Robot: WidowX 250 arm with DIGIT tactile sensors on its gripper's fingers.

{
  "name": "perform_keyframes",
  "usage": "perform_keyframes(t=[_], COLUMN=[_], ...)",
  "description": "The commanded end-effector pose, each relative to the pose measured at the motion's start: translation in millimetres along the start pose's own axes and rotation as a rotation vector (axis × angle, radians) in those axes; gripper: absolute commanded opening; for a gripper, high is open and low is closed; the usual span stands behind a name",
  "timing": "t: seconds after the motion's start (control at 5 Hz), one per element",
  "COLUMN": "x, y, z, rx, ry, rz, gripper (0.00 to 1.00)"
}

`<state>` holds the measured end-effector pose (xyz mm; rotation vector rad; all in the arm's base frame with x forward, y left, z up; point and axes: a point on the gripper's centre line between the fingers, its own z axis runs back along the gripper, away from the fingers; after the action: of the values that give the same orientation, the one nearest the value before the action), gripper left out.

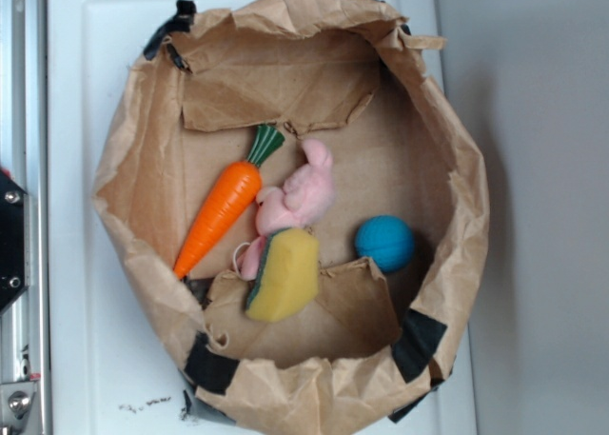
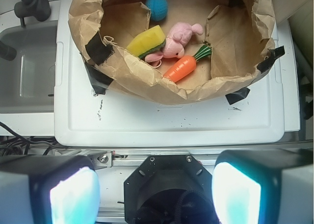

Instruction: Grab the green sponge.

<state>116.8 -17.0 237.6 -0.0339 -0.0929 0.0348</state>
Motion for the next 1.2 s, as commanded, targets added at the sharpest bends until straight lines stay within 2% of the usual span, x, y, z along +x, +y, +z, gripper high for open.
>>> perform_keyframes(t=[0.0,0.2,0.4,1.0], x=[0.0,26.2,64.6,64.6], y=[0.0,-26.1,-35.9,-35.9], z=[0.0,-1.7,-13.1,-13.1], rx=[0.0,-0.033,-0.054,-0.054], ry=[0.0,0.016,-0.026,-0.026], rz=[0.0,0.158,0.309,0.309], gripper=[1.0,1.0,1.0,1.0])
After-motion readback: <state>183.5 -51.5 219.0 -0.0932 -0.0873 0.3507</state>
